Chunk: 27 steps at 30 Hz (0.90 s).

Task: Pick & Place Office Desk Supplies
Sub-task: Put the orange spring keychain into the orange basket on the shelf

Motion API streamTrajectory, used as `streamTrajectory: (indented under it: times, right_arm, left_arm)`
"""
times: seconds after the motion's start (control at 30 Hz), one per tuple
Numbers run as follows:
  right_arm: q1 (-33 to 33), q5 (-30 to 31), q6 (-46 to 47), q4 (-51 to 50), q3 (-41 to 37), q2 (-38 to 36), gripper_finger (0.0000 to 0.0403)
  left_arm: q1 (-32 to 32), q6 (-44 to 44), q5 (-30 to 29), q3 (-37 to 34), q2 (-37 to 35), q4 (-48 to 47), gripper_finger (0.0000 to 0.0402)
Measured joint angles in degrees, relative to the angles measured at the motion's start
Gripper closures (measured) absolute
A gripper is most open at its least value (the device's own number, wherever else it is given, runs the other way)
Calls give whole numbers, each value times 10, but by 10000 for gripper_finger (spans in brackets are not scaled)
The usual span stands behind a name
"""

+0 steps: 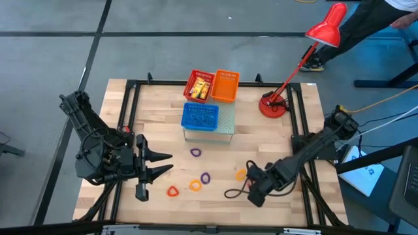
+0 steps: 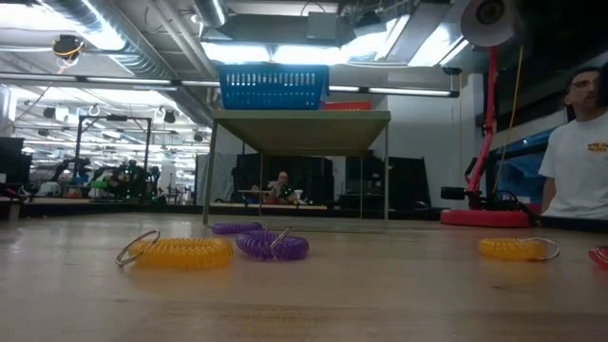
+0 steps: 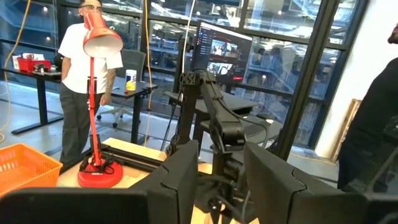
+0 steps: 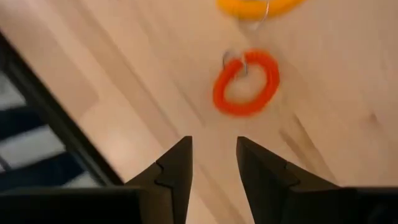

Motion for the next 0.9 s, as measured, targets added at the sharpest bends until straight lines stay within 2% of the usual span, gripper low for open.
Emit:
streamTrajectory:
  times: [0.2,0.5,0.77,0.9]
  right_arm:
    - [-16,44,16,16,-8,0,275]
    - [-52,37,56,32,-85,0,275]
    - [-63,24,50,192,-132,-1,275]
    - [-62,10,88,205,-164,-2,275]
  left_arm:
    - [0,-2,0,0,0,0,276]
    - [0,-2,1,0,0,-1,276]
    - [0,-1,1,0,0,-1,276]
    - [0,0,1,0,0,-1,276]
